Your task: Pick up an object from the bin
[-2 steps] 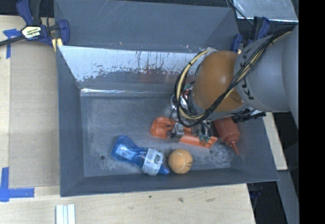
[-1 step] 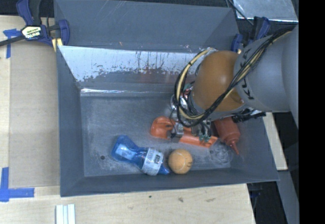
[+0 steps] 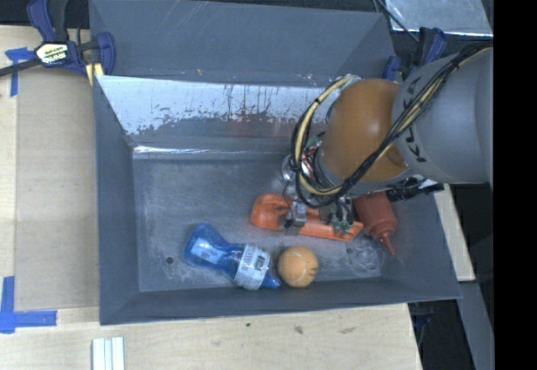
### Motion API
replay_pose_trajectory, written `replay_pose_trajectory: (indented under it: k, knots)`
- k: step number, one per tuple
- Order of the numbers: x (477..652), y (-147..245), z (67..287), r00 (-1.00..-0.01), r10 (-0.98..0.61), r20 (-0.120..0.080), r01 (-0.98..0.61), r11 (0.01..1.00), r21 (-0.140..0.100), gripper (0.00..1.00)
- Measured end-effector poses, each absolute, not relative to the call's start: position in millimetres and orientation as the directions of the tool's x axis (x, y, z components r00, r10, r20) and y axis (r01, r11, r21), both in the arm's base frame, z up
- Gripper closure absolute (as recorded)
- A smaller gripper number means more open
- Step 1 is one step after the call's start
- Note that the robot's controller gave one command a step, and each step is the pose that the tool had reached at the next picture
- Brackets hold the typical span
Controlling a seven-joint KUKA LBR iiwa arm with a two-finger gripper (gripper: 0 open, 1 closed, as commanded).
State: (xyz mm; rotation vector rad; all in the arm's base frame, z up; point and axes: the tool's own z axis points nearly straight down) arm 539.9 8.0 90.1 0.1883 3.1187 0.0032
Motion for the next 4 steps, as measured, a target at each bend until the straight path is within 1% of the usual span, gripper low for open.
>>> replay_pose_trajectory:
  k: [2, 4]
  knots:
    - [541.8, 7.7, 130.9, -0.992, 0.12, -0.024, 0.12, 0.993, 0.004, 1.0]
    - [542.6, 7.6, 159.1, -0.992, 0.12, -0.027, 0.12, 0.993, 0.004, 1.0]
